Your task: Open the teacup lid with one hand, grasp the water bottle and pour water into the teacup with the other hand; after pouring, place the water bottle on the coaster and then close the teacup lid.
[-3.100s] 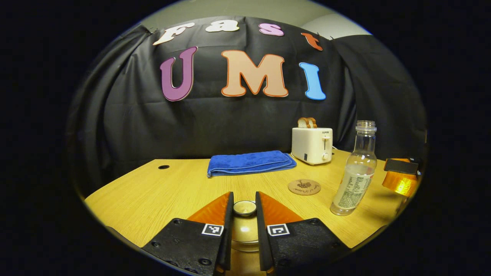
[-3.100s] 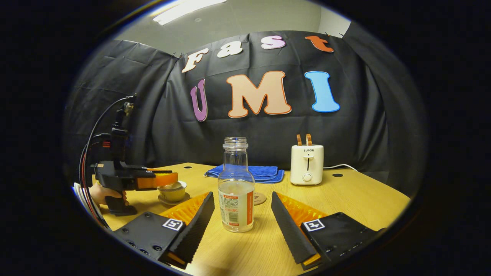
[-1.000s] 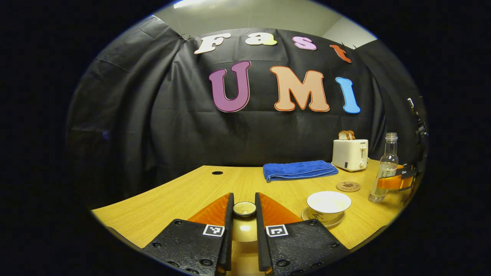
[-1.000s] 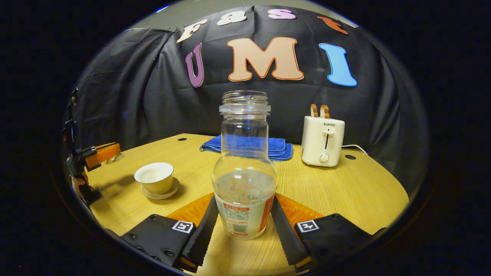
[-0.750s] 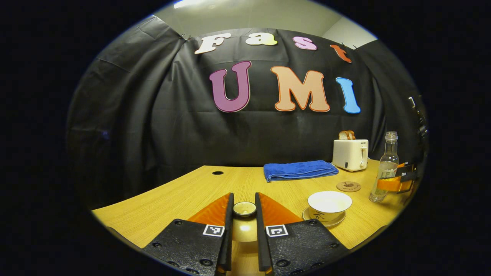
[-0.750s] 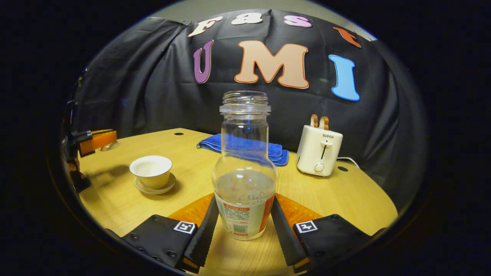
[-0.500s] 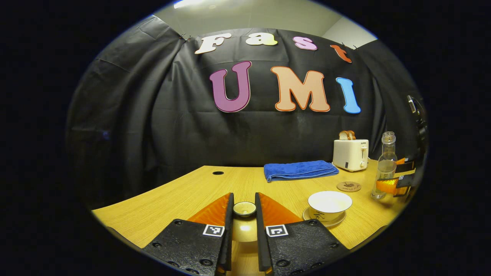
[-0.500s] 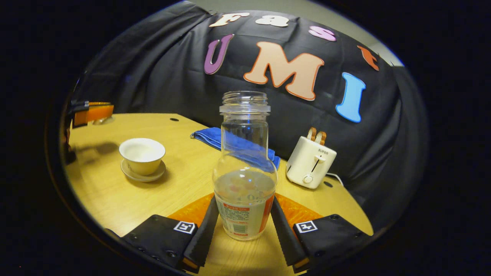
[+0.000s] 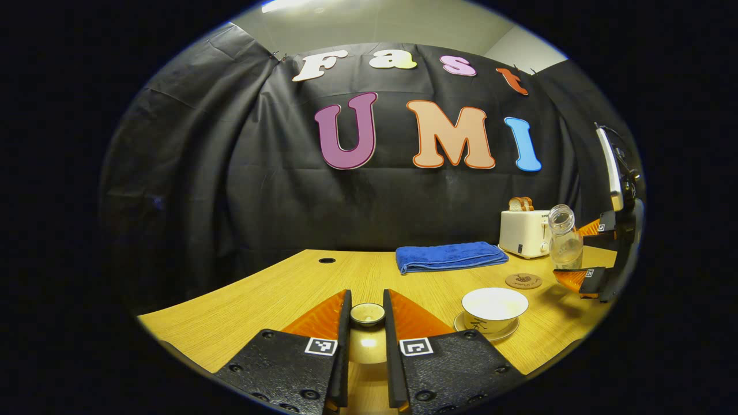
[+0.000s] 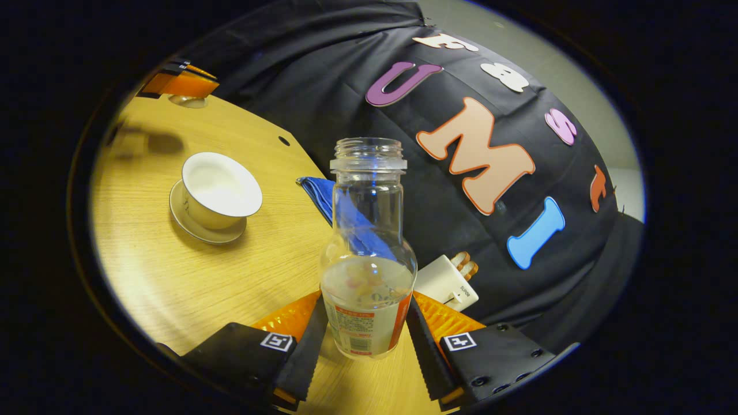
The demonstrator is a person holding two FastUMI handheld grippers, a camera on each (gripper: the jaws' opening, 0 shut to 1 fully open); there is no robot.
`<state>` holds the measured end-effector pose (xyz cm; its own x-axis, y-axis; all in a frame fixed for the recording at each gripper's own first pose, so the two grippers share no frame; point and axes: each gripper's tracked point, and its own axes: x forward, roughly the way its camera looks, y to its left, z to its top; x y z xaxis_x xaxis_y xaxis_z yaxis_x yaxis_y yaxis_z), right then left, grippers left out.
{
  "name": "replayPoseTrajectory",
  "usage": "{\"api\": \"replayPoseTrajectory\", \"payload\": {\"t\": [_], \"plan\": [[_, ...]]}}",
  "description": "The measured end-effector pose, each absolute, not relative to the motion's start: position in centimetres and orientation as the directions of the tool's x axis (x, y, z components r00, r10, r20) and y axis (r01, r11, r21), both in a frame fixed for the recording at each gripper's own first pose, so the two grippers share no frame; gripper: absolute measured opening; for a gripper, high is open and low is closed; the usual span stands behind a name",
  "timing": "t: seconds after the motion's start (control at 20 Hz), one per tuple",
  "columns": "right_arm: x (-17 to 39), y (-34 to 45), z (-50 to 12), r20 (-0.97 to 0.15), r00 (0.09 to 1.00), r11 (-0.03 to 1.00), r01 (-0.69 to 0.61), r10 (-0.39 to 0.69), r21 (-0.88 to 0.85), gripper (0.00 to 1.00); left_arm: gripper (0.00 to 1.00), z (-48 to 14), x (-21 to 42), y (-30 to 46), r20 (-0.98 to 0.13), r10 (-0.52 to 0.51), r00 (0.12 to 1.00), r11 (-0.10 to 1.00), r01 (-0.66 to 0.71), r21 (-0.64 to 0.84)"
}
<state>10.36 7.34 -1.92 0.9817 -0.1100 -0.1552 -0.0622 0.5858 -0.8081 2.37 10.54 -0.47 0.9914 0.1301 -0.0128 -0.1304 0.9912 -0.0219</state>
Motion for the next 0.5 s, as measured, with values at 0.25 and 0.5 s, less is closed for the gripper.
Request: {"api": "replayPoseTrajectory", "payload": {"t": [0.25,0.5], "plan": [[11.0,9.4,-2.3,-0.143,0.986,0.421,-0.095,-0.084,-0.902,0.79,0.24,-0.6,2.3,10.7,-0.016,0.138,0.990,0.990,-0.138,-0.022],[11.2,10.6,-3.6,-0.150,0.987,0.259,-0.128,-0.066,-0.957,0.78,0.24,-0.4,2.5,10.5,-0.015,0.129,0.992,0.991,-0.129,-0.023]]}}
